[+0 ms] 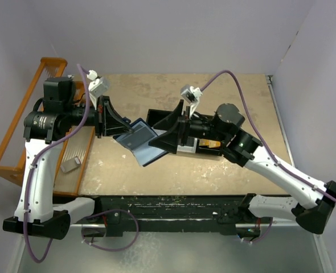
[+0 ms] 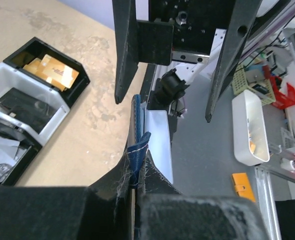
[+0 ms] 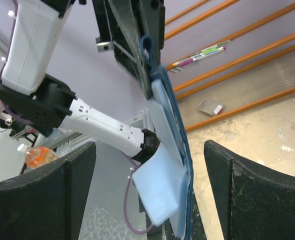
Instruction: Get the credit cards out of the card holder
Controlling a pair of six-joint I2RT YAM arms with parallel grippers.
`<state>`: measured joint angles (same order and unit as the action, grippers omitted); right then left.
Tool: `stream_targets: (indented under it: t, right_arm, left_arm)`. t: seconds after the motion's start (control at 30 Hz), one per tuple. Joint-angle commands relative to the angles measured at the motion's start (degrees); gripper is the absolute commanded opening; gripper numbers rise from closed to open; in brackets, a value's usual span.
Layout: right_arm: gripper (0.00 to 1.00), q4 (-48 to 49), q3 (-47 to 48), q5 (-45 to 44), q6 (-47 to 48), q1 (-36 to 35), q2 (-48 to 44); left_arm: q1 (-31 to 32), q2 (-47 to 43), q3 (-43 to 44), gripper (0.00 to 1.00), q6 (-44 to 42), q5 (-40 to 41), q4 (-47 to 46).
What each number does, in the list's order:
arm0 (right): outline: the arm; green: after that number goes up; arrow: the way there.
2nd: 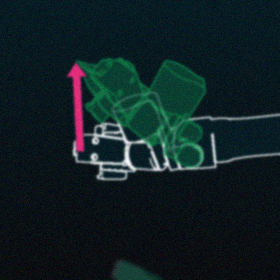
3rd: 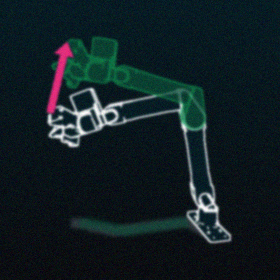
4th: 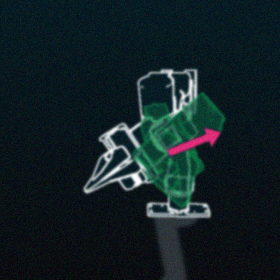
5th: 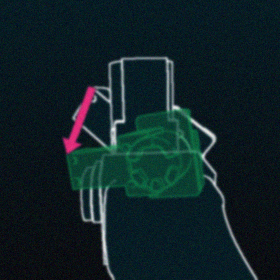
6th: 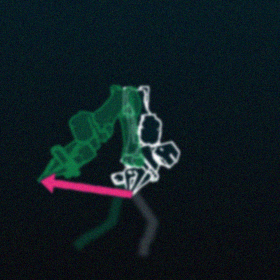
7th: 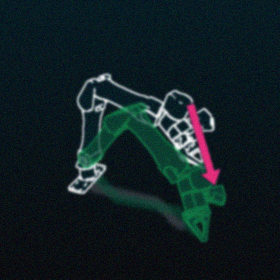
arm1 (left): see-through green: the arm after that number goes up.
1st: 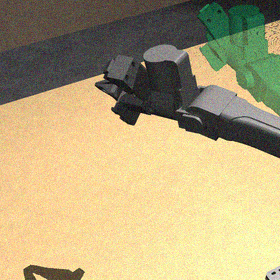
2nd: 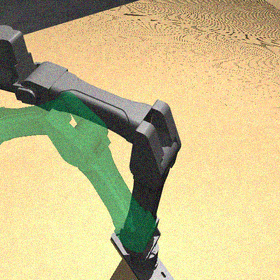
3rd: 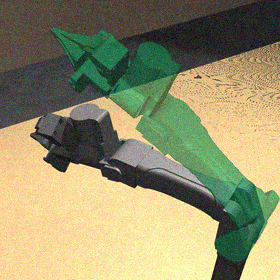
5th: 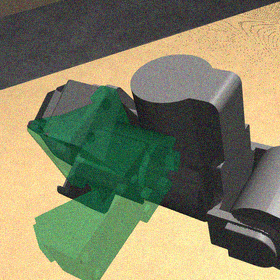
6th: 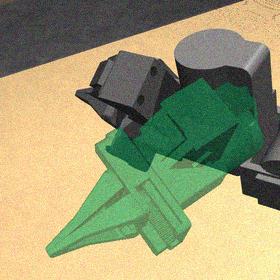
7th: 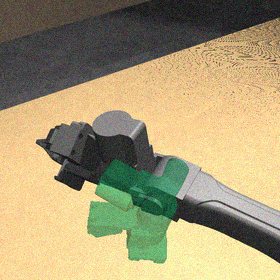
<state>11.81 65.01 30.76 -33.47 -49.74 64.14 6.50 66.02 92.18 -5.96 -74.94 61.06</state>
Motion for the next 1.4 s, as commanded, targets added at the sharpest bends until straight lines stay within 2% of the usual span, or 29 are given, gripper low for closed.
stream_targets:
  t: [0.0,0.13,0.23,0.37,0.5,0.57,0.63,0.87,0.9,0.93,1.0,1.07,1.1,1.2,1.27,1.37]
  right_arm:
    - [0.90,1.4,5.2,0.6,0.1,0.3,4.6]
    - [0.82,5.2,5.1,3.3,-0.1,0.2,6.9]
    - [0.67,9.8,3.8,5.3,-0.8,0.2,7.3]
    - [0.40,13.9,1.8,7.5,-2.0,0.3,6.1]
    - [0.06,16.0,0.4,8.1,-1.6,0.2,4.2]
    - [0.01,17.0,-0.2,8.8,-1.4,0.3,3.3]
    - [0.00,17.9,-0.8,9.0,-1.3,0.3,2.6]
    - [0.00,20.2,-1.5,10.4,-1.3,0.2,1.7]
    - [0.02,20.4,-1.6,10.6,-1.3,0.2,1.6]
    - [0.13,20.3,-1.8,10.7,-1.3,0.2,1.4]
    - [0.48,17.9,-1.8,11.4,-1.1,0.2,1.1]
    - [0.71,18.7,-2.2,12.4,-2.6,0.2,0.3]
    - [0.78,17.7,-2.0,11.8,-2.3,0.3,-0.2]
    - [0.92,14.9,-1.3,9.3,-1.4,0.3,-1.6]
    - [0.95,12.2,0.0,4.8,-1.1,0.3,-1.7]
    - [1.00,4.9,3.6,-3.6,0.9,0.3,0.0]
  left_arm:
    - [0.0,-0.8,2.2,0.00,-7.1,2.2,4.3]
    - [0.0,-0.3,2.1,0.00,-6.0,-1.3,5.3]
    - [0.0,0.5,1.8,0.00,-3.5,-5.3,5.2]
    - [0.0,1.1,0.5,0.00,2.9,-10.6,2.1]
    - [-0.4,0.3,-3.3,0.00,15.9,-15.9,-8.8]
    - [-1.2,-0.3,-5.7,0.00,25.7,-17.6,-17.3]
    - [-1.5,-1.0,-7.2,0.00,31.9,-17.7,-23.2]
    - [-1.5,-1.8,-9.5,0.00,36.9,-18.0,-26.6]
    - [-1.6,-1.9,-9.5,0.00,36.9,-17.9,-26.7]
    - [-1.6,-2.0,-9.4,0.00,37.0,-17.6,-27.0]
    - [-1.7,-2.2,-9.1,0.00,36.9,-17.2,-27.3]
    - [-1.9,-2.3,-9.0,0.00,36.8,-16.8,-27.6]
    - [-2.0,-2.4,-8.9,0.00,36.4,-16.7,-27.7]
    - [-2.1,-2.8,-8.7,0.00,34.2,-15.8,-26.6]
    - [-2.1,-2.9,-7.6,0.00,30.0,-14.6,-23.6]
    - [-2.1,-1.9,-3.7,0.00,19.7,-11.2,-13.4]
